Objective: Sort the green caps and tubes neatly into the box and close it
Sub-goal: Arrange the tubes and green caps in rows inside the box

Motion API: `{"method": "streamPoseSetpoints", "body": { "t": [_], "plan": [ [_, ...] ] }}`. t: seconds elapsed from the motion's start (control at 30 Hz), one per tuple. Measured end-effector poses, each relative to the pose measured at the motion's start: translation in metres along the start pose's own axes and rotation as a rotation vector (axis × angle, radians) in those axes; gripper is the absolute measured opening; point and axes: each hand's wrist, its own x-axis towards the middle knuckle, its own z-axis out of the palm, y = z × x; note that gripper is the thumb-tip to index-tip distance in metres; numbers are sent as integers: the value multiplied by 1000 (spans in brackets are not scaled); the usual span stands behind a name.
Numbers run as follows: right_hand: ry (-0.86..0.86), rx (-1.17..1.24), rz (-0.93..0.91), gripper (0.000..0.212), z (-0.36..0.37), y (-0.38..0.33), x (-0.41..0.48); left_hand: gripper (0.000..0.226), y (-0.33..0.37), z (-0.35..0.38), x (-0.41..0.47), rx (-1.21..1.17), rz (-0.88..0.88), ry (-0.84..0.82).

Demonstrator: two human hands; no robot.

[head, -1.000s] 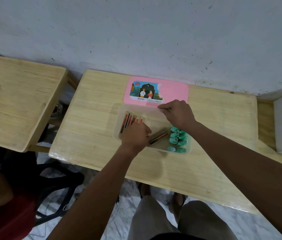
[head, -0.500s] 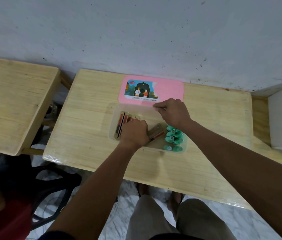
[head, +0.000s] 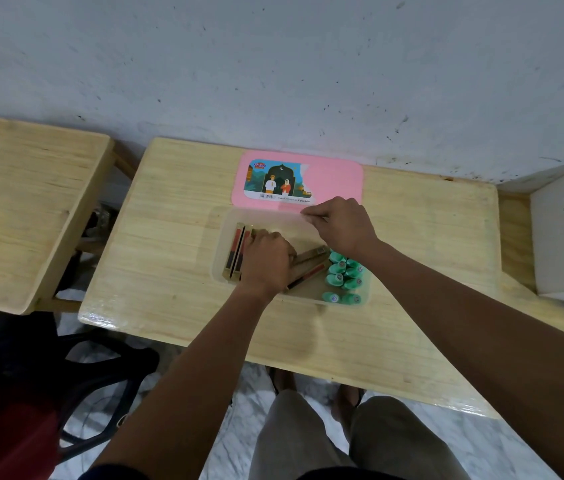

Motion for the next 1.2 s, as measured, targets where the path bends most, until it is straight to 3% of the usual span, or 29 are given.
{"method": "streamPoseSetpoints", "body": {
  "t": [0.13,0.23,0.27,0.43,0.83,1.07,1.2],
  "plan": [
    [-11,10,-2,20,-1,0,0,17,-2,2,0,51,16,12],
    [-19,17,2,20,1,1,1,47,-1,2,-1,-16,-3,0],
    [-31,27,0,20,0,2,2,47,-1,2,0,-25,-5,1],
    [-81,119,-34,23,-10,13,-3,22,-3,8,2,-72,-38,33],
    [-3,262,78,19,-13,38,-19,13,4,4,-2,100,-146,75],
    [-15,354,157,17,-13,36,-16,13,14,4,-6,144,-158,103],
    [17,412,186,15,-14,40,-19,28,12,3,-3,78,-191,96]
  ]
}}
